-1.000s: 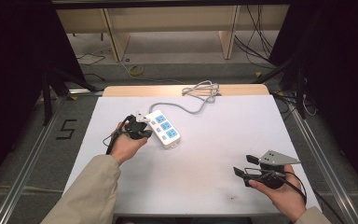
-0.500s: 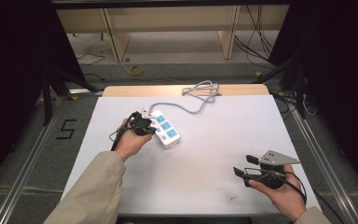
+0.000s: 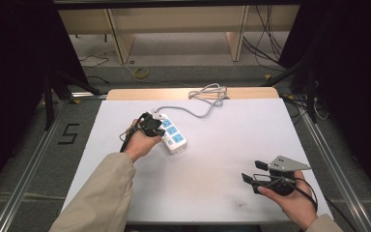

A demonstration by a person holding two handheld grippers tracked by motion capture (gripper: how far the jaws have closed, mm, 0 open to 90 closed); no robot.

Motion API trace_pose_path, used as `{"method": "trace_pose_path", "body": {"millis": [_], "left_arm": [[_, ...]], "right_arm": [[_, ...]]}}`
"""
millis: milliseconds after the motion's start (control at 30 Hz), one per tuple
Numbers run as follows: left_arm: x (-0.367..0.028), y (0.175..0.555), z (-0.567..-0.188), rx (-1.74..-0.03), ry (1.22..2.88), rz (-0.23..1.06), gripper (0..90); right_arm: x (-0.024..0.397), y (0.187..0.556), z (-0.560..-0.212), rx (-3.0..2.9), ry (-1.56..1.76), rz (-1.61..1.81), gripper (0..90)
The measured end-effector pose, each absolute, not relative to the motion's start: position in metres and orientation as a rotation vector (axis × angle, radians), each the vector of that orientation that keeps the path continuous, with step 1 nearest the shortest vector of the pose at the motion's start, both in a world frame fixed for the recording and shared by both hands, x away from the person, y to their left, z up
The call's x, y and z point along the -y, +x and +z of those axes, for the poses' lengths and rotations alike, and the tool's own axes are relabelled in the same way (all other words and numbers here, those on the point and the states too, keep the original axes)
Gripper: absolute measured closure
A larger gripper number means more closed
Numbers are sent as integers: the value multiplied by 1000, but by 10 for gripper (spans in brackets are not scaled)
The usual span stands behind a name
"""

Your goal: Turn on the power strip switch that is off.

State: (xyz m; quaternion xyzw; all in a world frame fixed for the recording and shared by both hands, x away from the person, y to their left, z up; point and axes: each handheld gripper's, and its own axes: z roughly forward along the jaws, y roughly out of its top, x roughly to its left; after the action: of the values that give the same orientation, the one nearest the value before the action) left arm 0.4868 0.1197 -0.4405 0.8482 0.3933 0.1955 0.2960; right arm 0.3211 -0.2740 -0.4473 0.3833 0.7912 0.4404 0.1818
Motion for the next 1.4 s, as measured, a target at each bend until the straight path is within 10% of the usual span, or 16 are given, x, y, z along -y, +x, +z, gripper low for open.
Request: {"method": "trace_pose_path", "body": {"millis": [1400], "left_arm": [[-112,506,-448,-1071,2298,510,898]], "right_arm": [[274,321,-447,-2235,1082,1248,311]]}}
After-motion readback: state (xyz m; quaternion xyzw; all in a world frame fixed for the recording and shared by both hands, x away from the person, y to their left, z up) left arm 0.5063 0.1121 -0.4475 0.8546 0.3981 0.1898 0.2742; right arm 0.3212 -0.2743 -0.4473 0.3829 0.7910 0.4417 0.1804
